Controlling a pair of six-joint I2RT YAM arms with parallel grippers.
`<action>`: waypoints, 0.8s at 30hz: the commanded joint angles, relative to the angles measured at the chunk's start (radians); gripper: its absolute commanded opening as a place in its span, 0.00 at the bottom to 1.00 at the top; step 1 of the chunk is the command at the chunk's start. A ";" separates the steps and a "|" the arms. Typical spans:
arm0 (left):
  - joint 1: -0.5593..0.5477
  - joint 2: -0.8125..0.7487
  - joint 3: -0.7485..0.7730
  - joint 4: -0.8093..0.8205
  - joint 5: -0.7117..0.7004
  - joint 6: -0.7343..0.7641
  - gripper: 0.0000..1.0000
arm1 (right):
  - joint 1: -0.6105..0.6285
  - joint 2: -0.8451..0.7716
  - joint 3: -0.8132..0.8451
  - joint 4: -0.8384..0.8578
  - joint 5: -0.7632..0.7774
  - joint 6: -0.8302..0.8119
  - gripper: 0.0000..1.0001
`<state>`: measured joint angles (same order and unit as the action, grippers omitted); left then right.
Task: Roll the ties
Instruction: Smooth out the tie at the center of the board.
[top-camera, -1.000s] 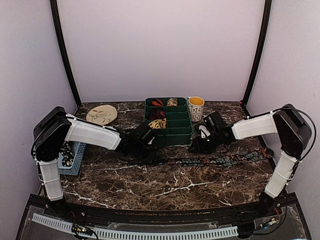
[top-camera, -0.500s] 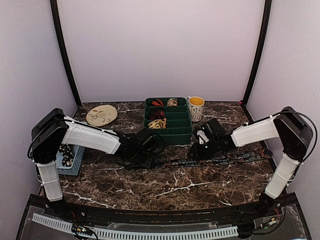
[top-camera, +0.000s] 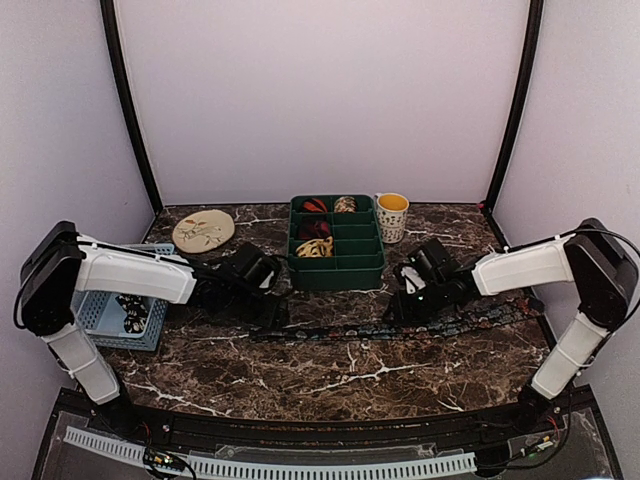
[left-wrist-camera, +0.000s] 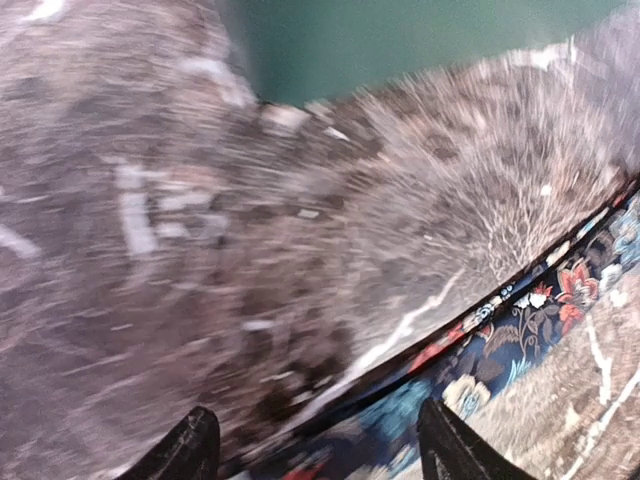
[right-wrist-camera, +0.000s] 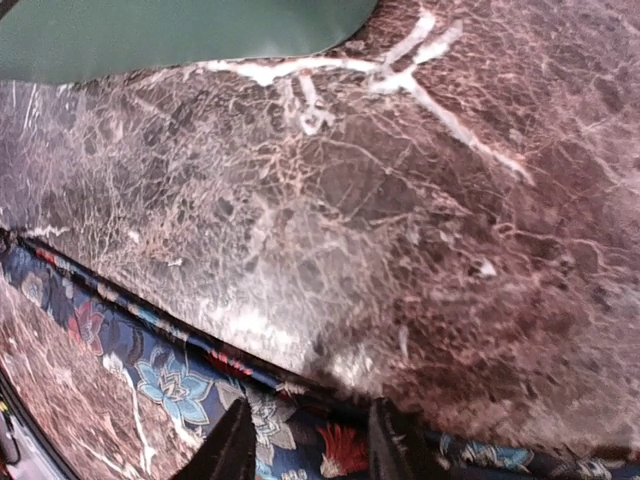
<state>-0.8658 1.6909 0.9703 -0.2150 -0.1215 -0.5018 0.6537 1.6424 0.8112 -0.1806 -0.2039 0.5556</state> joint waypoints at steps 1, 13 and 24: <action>0.027 -0.135 -0.093 0.070 0.056 -0.015 0.72 | -0.054 -0.086 0.013 -0.077 0.034 -0.033 0.41; 0.027 -0.136 -0.110 0.080 0.058 -0.021 0.75 | -0.469 -0.208 -0.078 -0.117 0.060 -0.085 0.61; 0.030 -0.148 -0.136 0.078 0.040 0.000 0.76 | -0.621 -0.135 -0.157 -0.161 0.116 -0.056 0.65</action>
<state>-0.8379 1.5593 0.8555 -0.1463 -0.0689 -0.5156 0.0750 1.4940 0.7113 -0.3031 -0.1215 0.4873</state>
